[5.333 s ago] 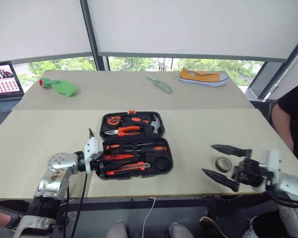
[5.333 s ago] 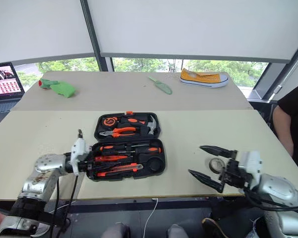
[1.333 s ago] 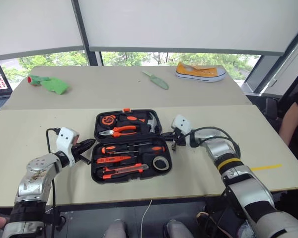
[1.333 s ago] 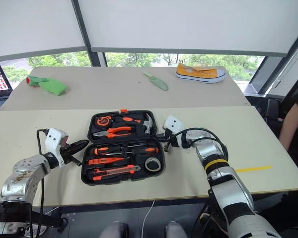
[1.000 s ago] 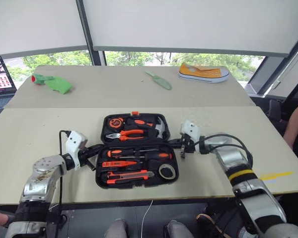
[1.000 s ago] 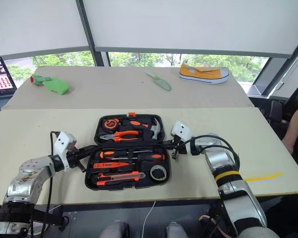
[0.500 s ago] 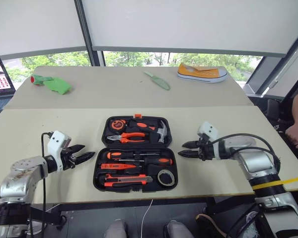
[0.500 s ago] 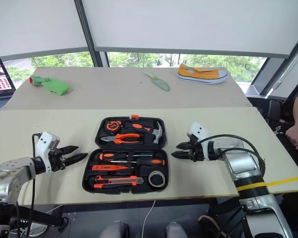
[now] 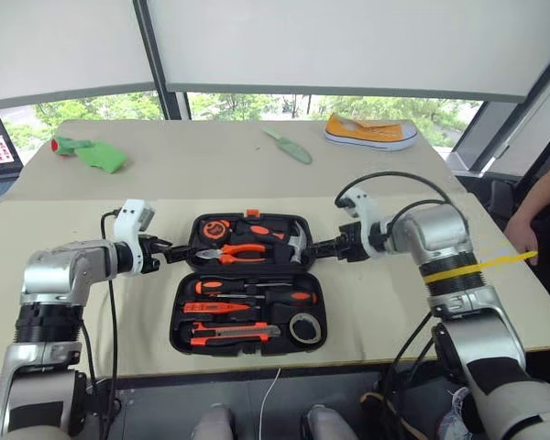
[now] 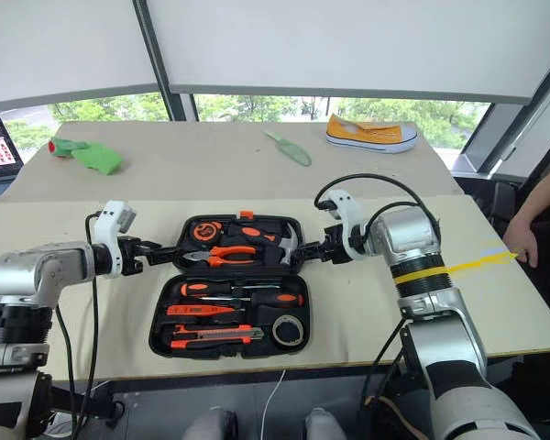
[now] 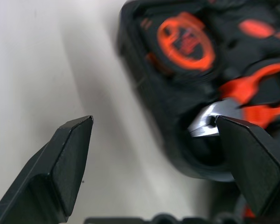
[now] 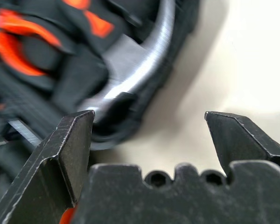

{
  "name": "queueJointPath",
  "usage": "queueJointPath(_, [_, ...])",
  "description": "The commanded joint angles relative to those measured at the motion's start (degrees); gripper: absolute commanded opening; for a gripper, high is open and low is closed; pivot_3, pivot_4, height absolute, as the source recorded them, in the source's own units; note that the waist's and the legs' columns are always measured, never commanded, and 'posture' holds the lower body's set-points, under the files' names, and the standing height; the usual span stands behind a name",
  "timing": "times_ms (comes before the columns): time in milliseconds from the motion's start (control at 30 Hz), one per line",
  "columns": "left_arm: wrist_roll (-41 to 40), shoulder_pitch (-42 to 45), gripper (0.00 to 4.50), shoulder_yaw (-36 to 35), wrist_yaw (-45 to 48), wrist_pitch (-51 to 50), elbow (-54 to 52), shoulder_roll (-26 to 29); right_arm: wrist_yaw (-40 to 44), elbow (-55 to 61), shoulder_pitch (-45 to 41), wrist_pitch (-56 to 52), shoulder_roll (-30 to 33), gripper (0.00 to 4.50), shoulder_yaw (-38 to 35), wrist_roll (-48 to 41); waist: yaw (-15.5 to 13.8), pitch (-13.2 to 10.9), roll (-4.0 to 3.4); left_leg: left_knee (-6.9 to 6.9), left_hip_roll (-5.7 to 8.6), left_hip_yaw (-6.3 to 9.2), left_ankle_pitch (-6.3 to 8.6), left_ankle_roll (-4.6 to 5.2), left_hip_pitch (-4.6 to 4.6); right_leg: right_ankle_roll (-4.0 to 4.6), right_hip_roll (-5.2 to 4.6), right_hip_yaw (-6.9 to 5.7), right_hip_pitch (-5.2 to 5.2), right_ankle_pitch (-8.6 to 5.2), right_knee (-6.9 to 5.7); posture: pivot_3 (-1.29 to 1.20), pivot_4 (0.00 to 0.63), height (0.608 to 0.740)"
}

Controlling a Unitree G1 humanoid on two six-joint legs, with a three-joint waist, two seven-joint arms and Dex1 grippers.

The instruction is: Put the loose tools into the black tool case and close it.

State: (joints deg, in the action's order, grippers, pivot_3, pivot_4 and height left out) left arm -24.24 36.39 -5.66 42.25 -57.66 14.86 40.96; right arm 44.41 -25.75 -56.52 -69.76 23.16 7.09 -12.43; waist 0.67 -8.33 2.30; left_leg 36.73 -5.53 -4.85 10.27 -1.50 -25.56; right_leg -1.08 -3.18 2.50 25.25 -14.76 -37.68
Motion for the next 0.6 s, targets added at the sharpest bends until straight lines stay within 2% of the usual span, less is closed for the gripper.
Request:
queueJointPath(33, [0.74, 2.2, 4.5, 0.3, 0.02, 0.96, 1.35, -0.32, -2.4, -2.11, -2.56, 1.61, -0.76, 4.43, -1.68, -0.11, 0.11, 0.0, 0.0, 0.0, 0.0, 0.0, 0.0, 0.0, -0.01, 0.0, 0.0, 0.0, 0.01, 0.0, -0.01, 0.0, 0.15, 0.74])
queueJointPath(67, [1.05, 2.64, 4.5, 0.54, -0.13, 1.29, 2.23, -0.63, -2.85, -2.72, -2.58, 1.77, -0.94, 4.43, -1.59, -0.07, 0.13, 0.0, 0.0, 0.01, 0.0, 0.0, 0.0, 0.0, 0.0, 0.0, 0.0, -0.01, 0.01, 0.0, -0.01, 0.0, 0.15, 0.74])
queueJointPath(167, [2.06, 3.65, 4.5, 1.81, -0.07, 2.18, 4.19, -1.34, -3.6, -3.51, -2.31, 1.92, -1.09, 3.75, -1.42, -0.29, 0.15, 0.0, -0.01, 0.05, 0.0, 0.0, -0.01, -0.01, 0.05, 0.0, 0.0, -0.01, -0.03, 0.0, -0.03, 0.0, 0.15, 0.74])
queueJointPath(200, [2.63, 4.05, 4.24, 2.25, -0.5, 2.3, 4.85, -1.61, -3.87, -3.57, -2.21, 1.64, -1.15, 3.32, -1.56, -0.47, 0.13, 0.0, -0.01, 0.07, 0.0, 0.0, -0.02, -0.02, 0.06, 0.0, 0.0, 0.0, -0.03, 0.0, -0.06, 0.0, 0.15, 0.74])
queueJointPath(233, [3.07, 4.35, 3.98, 2.53, -0.78, 2.4, 5.36, -1.8, -4.07, -3.6, -2.15, 1.45, -1.19, 3.1, -1.66, -0.6, 0.13, 0.0, -0.01, 0.1, 0.0, 0.0, -0.03, -0.03, 0.09, 0.0, 0.0, 0.0, -0.05, 0.0, -0.13, 0.0, 0.15, 0.74])
queueJointPath(300, [3.84, 5.01, 3.37, 2.6, -1.49, 2.77, 6.57, -2.16, -4.64, -3.76, -2.06, 1.07, -1.45, 2.34, -2.18, -0.82, -0.02, 0.0, -0.01, 0.16, 0.01, 0.03, -0.06, -0.07, 0.14, 0.0, 0.0, 0.0, -0.1, 0.0, -0.26, 0.0, 0.15, 0.74])
queueJointPath(533, [2.59, 5.36, 0.72, -0.42, -2.57, 1.56, 7.38, -2.58, -6.77, -4.0, -1.16, 2.27, -3.15, 0.0, -5.06, -2.26, 0.01, 0.0, -0.01, 0.19, 0.03, 0.11, -0.29, -0.06, 0.39, 0.07, 0.01, -0.01, -0.26, 0.07, -0.42, 0.0, 0.15, 0.74])
queueJointPath(600, [1.8, 4.77, 0.1, -2.19, -3.19, 1.55, 7.24, -2.91, -6.72, -1.97, 0.08, 4.76, -3.99, 0.0, -6.78, -3.49, 0.08, 0.0, -0.01, 0.19, 0.03, 0.13, -0.4, -0.03, 0.39, 0.07, 0.01, -0.04, -0.27, 0.12, -0.42, 0.0, 0.15, 0.74])
